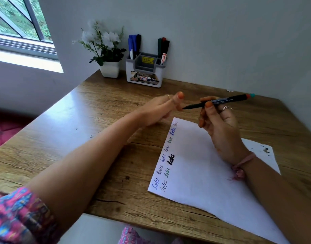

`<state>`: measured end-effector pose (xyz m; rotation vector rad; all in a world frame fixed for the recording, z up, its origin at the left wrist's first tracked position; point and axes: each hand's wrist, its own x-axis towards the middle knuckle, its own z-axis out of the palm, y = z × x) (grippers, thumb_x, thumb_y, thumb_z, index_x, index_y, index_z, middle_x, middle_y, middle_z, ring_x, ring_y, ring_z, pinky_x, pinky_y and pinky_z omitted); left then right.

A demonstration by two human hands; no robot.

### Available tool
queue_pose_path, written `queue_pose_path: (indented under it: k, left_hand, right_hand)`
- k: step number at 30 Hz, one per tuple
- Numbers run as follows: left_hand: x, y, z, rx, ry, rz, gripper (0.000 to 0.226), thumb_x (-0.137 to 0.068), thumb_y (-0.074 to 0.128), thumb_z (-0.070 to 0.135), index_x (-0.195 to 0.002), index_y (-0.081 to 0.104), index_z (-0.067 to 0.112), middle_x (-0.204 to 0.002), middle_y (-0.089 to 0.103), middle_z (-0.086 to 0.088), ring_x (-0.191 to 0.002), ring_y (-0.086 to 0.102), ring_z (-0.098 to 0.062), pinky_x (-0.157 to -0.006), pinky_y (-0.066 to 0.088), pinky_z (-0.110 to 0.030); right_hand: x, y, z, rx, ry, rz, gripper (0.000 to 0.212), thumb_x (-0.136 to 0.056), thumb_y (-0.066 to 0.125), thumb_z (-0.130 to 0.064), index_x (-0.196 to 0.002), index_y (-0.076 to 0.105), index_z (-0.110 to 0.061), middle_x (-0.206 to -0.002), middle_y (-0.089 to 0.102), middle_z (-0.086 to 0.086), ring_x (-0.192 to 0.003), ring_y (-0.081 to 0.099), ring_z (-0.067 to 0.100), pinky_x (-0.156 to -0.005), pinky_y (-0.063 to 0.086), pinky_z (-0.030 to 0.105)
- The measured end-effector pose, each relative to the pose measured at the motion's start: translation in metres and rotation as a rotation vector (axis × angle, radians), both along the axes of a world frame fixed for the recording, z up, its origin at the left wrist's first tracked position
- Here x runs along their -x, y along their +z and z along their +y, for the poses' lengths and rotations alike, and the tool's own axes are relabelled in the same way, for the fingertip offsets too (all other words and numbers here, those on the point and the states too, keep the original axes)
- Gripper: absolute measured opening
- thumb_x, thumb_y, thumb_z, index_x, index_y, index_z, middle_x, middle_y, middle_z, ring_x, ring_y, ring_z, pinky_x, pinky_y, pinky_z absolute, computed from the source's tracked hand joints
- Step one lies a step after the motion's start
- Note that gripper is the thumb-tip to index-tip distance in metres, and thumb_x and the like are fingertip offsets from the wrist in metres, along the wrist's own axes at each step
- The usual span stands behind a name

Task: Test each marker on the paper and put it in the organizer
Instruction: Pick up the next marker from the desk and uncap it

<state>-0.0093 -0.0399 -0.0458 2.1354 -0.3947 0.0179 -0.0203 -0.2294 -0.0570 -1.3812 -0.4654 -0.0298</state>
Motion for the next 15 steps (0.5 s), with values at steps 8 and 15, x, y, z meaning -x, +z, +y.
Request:
queue_pose_path:
  k: [8, 15]
  left_hand:
    - [-0.019, -0.009, 0.021, -0.401, -0.039, -0.046, 0.053, -0.075, 0.064, 0.058, -0.122, 0.056, 0.033, -0.071, 0.049, 0.011, -0.064, 0.046, -0.004, -0.060, 0.034, -0.023]
    - [-0.021, -0.007, 0.018, -0.526, -0.153, -0.057, 0.055, -0.071, 0.067, 0.060, -0.120, 0.058, 0.037, -0.070, 0.048, 0.008, -0.065, 0.044, -0.007, -0.059, 0.032, -0.024]
  right_hand:
    - [0.005, -0.001, -0.001, 0.080, 0.001, -0.048, 0.009, -0.078, 0.060, -0.007, -0.080, 0.059, -0.016, -0.064, 0.058, -0.006, -0.054, 0.051, 0.011, -0.053, 0.046, 0.022]
    - [0.011, -0.008, 0.003, 0.320, 0.092, -0.132, 0.009, -0.079, 0.051, -0.007, -0.086, 0.056, -0.010, -0.054, 0.055, -0.004, -0.048, 0.050, 0.008, -0.049, 0.045, 0.019]
